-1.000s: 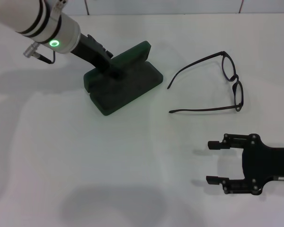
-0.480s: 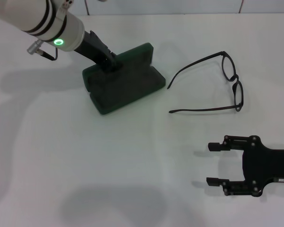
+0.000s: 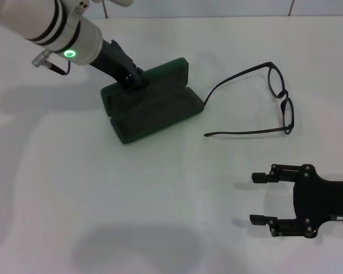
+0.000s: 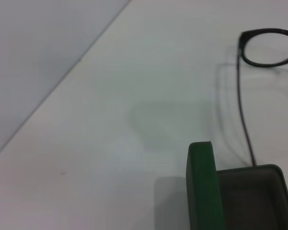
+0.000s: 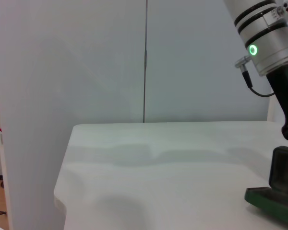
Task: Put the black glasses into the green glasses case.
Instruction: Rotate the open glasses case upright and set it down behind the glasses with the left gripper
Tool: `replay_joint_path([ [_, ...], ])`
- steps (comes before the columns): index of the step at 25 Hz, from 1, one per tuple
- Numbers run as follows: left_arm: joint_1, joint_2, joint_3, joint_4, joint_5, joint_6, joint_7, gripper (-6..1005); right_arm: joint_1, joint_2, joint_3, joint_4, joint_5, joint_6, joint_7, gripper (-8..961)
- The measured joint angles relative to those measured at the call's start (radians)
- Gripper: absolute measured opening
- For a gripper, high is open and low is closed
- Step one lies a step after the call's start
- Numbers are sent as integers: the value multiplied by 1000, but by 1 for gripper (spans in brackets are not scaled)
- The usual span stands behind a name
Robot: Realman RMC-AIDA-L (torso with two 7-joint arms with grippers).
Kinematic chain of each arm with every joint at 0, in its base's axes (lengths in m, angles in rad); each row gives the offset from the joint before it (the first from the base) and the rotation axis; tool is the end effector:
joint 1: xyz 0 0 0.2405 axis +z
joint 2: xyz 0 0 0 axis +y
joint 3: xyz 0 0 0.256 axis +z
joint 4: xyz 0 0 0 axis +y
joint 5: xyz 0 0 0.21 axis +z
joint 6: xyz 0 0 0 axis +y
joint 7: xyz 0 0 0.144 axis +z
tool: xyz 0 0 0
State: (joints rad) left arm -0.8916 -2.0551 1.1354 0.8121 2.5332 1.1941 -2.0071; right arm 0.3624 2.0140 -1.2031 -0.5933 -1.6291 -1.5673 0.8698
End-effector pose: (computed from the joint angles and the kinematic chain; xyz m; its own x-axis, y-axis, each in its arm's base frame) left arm -0.1747 0.4342 -0.0184 0.9233 0.3488 -0.1610 0.2593 -0.8751 -0.4086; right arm 0.2749 0.2700 -0.0314 0.8862 0.0467 -0.4610 -0.0341 -0.9856 -0.1654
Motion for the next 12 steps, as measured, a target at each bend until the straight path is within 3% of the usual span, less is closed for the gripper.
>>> replay_joint_path([
  [3,24,0,-4,42,-30,41,46,194,0,0,0,2,0,1,0,704],
  [12,178,-11,1,297,-172,259,361,195,1,0,2,9,0,3,-1,704],
])
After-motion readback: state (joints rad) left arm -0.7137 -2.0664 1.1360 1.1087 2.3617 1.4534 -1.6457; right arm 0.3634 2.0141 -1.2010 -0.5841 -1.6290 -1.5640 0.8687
